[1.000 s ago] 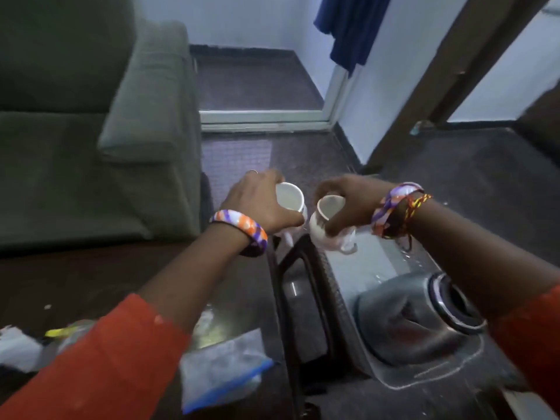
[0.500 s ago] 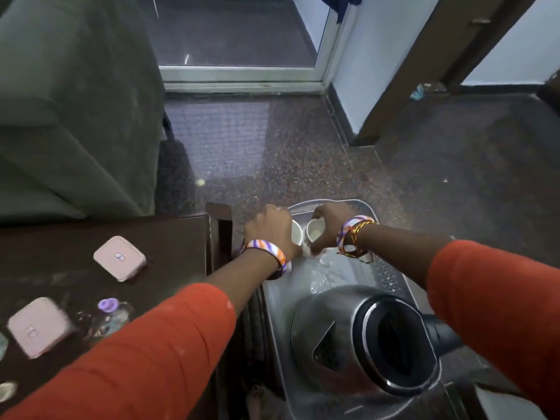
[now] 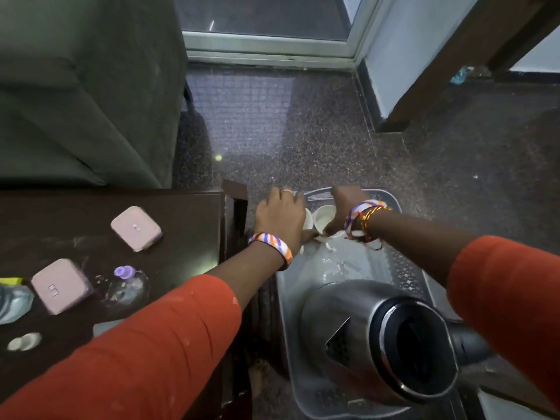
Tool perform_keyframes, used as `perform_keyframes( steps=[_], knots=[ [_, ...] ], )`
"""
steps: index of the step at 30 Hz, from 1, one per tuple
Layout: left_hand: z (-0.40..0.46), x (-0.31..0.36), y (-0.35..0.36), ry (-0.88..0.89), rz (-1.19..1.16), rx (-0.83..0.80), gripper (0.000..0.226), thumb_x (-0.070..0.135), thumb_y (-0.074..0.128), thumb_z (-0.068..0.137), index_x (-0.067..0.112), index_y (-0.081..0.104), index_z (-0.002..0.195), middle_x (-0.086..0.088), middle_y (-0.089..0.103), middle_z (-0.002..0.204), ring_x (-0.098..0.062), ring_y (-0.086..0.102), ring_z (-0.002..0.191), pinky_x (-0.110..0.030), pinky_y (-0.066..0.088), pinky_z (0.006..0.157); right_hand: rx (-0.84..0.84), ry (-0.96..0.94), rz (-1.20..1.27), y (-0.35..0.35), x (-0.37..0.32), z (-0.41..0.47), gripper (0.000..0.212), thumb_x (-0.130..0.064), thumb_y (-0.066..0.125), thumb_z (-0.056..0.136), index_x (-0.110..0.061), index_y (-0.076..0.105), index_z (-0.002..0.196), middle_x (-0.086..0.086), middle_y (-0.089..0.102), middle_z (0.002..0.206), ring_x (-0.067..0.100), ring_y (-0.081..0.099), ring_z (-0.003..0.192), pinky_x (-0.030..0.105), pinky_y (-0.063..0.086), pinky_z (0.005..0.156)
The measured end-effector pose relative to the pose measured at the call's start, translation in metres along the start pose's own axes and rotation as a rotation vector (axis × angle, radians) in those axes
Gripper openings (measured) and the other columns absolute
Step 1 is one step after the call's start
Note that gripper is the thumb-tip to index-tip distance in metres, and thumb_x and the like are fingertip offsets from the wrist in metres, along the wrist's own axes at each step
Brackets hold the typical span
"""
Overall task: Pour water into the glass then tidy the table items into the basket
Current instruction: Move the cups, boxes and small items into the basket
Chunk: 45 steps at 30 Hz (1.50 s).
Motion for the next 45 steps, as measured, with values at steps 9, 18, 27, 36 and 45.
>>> perform_keyframes(
  steps=[9,18,27,36,45],
  knots=[
    [-0.113,-0.193,-0.040,-0.345,-0.400,0.193,0.031,0.028,0.059,0.082,0.009,0.064,0.106,-0.015,0.063,0.112,-0.035,0.056,0.109,-0.043,0.051,0.082,0.002,-0.249,-0.089,-0.030,-0.197,-0.019,0.041,-0.025,0.077,0.069,-0.004,0.070,0.104,0.020,0.071,0.103,0.030,0.067,0.096,0.034,0.056,0.084],
    [-0.232,-0.405,0.071,-0.949,-0.778,0.040,0.040,0.017,0.066,0.078,0.004,0.060,0.115,-0.019,0.064,0.119,-0.032,0.060,0.110,-0.035,0.045,0.095,-0.083,-0.144,0.140,0.126,-0.359,0.053,0.102,-0.036,0.077,0.070,-0.006,0.016,0.146,0.025,0.035,0.145,0.038,0.033,0.135,0.042,0.037,0.106],
    [-0.246,-0.438,0.124,-0.921,-0.812,-0.078,0.026,0.018,0.051,0.087,0.002,0.059,0.106,-0.022,0.066,0.109,-0.038,0.060,0.104,-0.043,0.048,0.088,0.227,-0.021,0.287,0.142,-0.373,0.064,0.091,-0.029,0.071,0.072,-0.008,0.021,0.145,0.022,0.048,0.131,0.040,0.047,0.121,0.045,0.044,0.095],
    [-0.247,-0.428,0.164,-1.150,-1.623,0.037,0.055,0.065,0.030,0.076,0.024,0.059,0.099,-0.009,0.061,0.125,-0.026,0.055,0.119,-0.046,0.037,0.110,0.075,-0.100,0.444,0.217,-0.450,-0.004,0.076,-0.044,0.066,0.077,-0.011,0.034,0.137,0.022,0.054,0.124,0.038,0.048,0.116,0.040,0.042,0.091],
    [-0.236,-0.420,0.091,-0.980,-1.117,0.086,0.029,0.025,0.050,0.090,0.001,0.063,0.102,-0.021,0.067,0.109,-0.036,0.061,0.101,-0.031,0.040,0.073,0.018,0.034,0.880,0.186,-0.420,-0.024,0.038,-0.017,0.053,0.092,-0.007,0.048,0.128,0.017,0.061,0.126,0.032,0.057,0.114,0.025,0.043,0.087]
  ],
)
Point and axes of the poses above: each hand's wrist, its own z-axis towards the middle knuckle, its own y-axis out of the palm, x = y × z, the point moved 10 cm from there along z, towards the middle knuckle
